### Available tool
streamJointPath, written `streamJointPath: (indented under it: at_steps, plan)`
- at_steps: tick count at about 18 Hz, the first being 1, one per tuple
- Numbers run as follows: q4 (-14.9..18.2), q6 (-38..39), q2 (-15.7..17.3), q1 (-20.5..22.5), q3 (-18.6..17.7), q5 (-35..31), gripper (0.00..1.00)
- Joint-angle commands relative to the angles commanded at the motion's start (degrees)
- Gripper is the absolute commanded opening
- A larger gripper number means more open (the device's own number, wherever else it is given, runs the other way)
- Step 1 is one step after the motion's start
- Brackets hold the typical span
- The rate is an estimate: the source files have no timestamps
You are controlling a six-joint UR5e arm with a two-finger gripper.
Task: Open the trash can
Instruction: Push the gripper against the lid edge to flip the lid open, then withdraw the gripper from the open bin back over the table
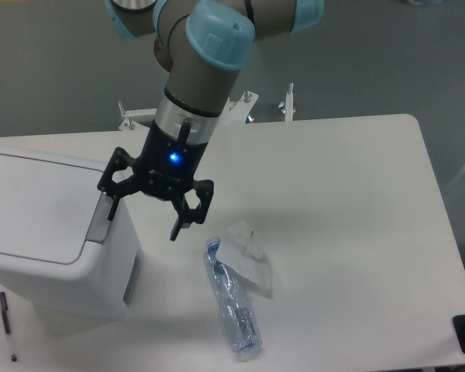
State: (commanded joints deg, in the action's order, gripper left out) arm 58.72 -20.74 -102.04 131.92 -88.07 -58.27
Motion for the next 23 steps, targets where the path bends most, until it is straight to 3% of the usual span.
streamJointPath:
  at_steps: [18,23]
  plan:
    - [-1.1,0.1,-0.8,0.1,1.0,-0.1,1.0]
    - [-1.3,-0.1,-0.9,3.9,3.9,-0.3,1.0]
